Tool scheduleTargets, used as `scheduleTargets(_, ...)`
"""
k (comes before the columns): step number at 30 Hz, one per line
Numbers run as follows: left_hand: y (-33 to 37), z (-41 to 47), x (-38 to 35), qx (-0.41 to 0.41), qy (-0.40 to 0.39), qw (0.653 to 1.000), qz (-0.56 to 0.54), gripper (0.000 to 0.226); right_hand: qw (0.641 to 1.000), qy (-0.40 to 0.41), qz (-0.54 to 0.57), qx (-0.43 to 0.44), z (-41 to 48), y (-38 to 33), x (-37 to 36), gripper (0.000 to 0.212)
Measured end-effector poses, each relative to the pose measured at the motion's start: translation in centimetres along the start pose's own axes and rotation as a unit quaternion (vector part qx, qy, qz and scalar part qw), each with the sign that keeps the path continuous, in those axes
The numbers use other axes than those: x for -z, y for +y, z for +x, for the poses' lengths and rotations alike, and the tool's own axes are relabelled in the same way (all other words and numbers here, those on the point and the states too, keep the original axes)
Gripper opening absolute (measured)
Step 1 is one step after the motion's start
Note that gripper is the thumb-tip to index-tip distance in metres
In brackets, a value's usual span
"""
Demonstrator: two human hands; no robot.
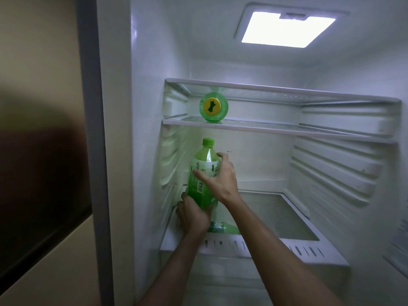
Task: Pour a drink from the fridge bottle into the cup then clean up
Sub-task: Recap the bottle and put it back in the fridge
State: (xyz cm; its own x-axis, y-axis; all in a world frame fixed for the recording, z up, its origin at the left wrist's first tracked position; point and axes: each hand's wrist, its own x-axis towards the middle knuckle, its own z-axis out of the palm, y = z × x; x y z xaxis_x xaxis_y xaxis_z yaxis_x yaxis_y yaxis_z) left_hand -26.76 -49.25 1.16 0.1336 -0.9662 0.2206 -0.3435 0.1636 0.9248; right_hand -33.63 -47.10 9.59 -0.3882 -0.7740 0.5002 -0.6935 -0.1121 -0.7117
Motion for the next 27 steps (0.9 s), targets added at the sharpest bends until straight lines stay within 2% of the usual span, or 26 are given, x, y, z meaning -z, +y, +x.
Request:
scheduleTargets(10, 0.7, 0.1, 0.3, 0.012, -0.034, 0.999, 0.017, 0.072, 1.000, -0.010, -0.009, -0.010, 0.1, 0.4, -0.5, 0.093)
scheduleTargets(14, 1.5, -1.1, 1.3, -0.016, -0.061, 0.996, 0.058, 0.082, 0.997, -0.071, -0.003, -0.026, 0.0, -0.3, 0.4, 0.100)
scheduleTargets(15, 1.7, -1.5, 1.6, -0.029, -0.070, 0.994, 0.075, 0.085, 0.996, -0.086, -0.009, -0.031, -0.1, -0.2, 0.8, 0.099)
scheduleTargets(17, 2.1, -2.3, 2.5, -0.061, -0.083, 0.989, 0.106, 0.086, 0.992, -0.113, -0.042, -0.036, -0.8, -0.3, 2.0, 0.083)
scheduleTargets(20, 2.7, -3.6, 3.9, -0.105, -0.093, 0.978, 0.154, 0.075, 0.984, -0.120, -0.126, -0.038, -2.5, 0.1, 4.2, 0.057)
scheduleTargets(24, 3.4, -5.4, 5.7, -0.141, -0.127, 0.953, 0.236, 0.049, 0.958, -0.142, -0.246, -0.047, -5.0, 0.5, 6.6, 0.058)
scheduleTargets(27, 3.6, -7.2, 7.3, -0.179, -0.166, 0.925, 0.290, 0.044, 0.944, -0.152, -0.286, -0.067, -7.7, -0.2, 7.9, 0.060)
